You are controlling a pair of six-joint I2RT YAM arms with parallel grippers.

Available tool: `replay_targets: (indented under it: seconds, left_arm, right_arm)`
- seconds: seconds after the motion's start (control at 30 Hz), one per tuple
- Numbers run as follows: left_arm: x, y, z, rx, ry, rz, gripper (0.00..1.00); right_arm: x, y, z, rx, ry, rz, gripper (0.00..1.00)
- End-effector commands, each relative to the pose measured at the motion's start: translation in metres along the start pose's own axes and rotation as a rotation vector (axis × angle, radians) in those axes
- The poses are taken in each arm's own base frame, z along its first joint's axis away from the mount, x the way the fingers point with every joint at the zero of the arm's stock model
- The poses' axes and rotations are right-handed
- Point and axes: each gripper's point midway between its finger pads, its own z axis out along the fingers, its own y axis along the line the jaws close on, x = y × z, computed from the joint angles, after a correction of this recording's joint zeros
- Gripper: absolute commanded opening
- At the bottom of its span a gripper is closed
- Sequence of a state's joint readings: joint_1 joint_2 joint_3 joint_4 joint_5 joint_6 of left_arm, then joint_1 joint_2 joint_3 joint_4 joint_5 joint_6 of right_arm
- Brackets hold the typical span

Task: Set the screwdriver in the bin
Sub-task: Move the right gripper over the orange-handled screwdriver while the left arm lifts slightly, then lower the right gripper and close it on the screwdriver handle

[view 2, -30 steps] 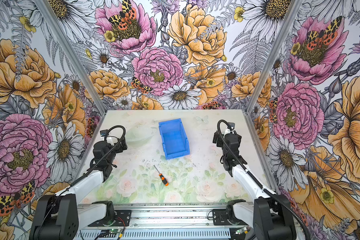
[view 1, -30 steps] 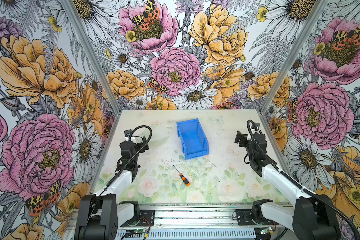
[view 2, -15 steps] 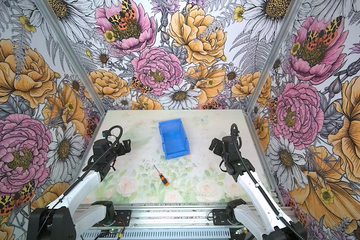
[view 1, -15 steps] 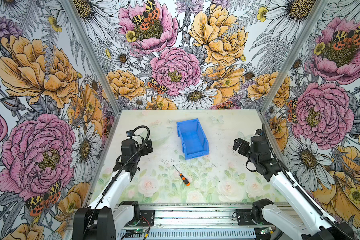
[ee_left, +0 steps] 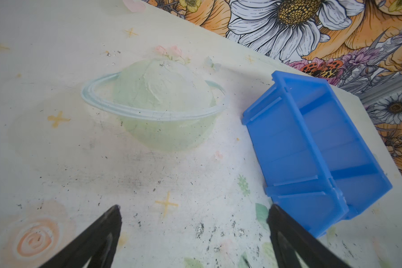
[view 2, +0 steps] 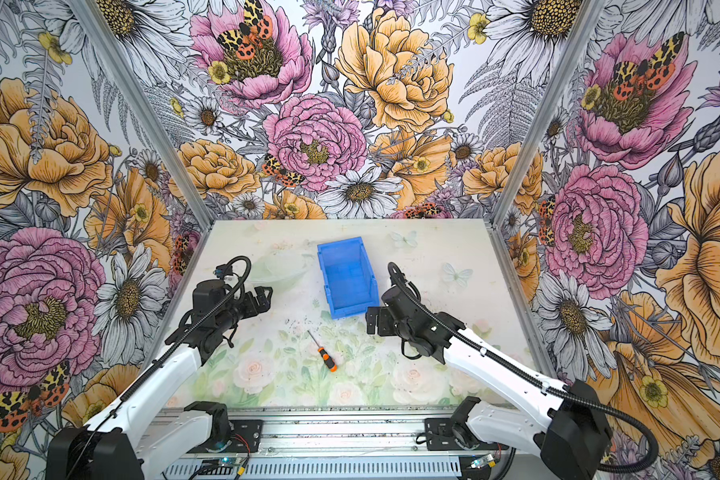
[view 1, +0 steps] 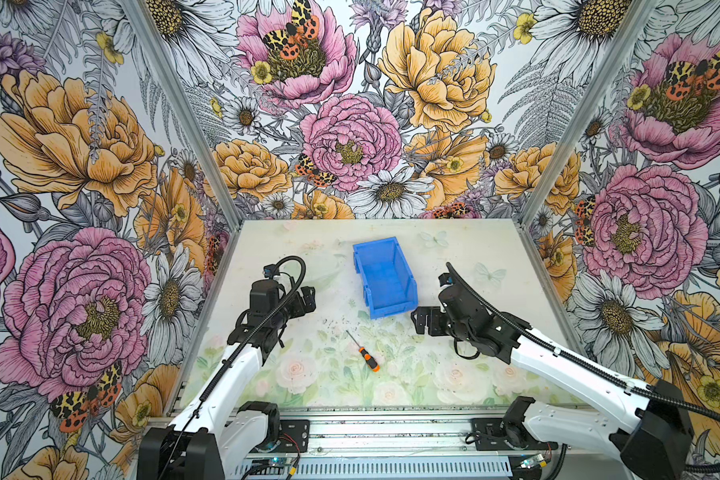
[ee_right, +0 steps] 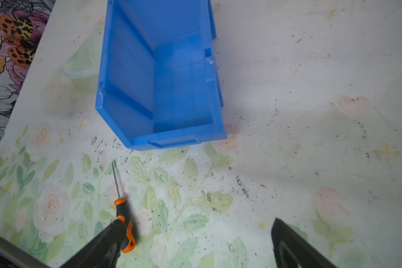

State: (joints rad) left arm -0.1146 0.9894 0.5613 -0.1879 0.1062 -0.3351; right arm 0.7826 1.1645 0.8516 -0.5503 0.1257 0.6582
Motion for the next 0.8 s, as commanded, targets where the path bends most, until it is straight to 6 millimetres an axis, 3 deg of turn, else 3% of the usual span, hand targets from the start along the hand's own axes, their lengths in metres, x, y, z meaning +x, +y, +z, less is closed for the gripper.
replay_targets:
  seconds: [0.0,0.33,0.53,0.77]
  left_arm:
    - [-0.008,-0.013,-0.008,0.049,-0.005,-0.066,0.99]
    - [0.009,-0.009,-0.011,0.067,0.104,-0.209,0.99]
    - [0.022,0.018,-0.013,-0.033,0.084,-0.257,0.99]
    - [0.025,0.027,-0.013,-0.065,0.080,-0.245,0.99]
  right_arm:
    - [0.007,0.035,0.005,-0.053,0.054,-0.146,0.99]
    - [0.044,0.090,0.040,-0.155,0.234,-0.350,0.99]
    - [0.068,0.107,0.057,-0.204,0.339,-0.439,0.99]
    - [0.091,0.122,0.073,-0.246,0.421,-0.510,0.95]
